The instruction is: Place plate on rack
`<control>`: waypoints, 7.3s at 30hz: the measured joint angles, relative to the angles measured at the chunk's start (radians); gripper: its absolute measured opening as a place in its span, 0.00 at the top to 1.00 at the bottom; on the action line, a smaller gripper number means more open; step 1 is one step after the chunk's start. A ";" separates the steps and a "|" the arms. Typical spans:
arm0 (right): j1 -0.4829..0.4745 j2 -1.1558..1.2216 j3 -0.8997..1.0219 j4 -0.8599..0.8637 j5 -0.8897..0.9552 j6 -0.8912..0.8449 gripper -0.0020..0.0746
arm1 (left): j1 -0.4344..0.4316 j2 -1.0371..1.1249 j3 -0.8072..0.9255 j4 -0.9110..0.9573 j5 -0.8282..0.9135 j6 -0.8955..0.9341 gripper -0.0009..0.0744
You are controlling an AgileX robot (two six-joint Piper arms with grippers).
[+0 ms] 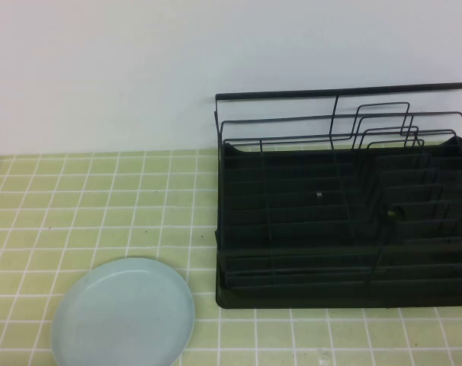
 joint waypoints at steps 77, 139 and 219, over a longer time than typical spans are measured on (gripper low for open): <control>0.000 0.000 0.000 -0.018 -0.725 -0.035 0.98 | 0.000 0.000 0.000 0.022 -0.644 -0.062 0.99; 0.000 0.499 -0.561 0.020 0.452 -0.189 0.98 | 0.000 0.937 -0.862 0.167 0.609 -0.182 0.47; 0.000 0.505 -0.498 0.247 0.196 -0.217 0.98 | 0.000 1.684 -1.074 0.051 0.459 0.101 0.99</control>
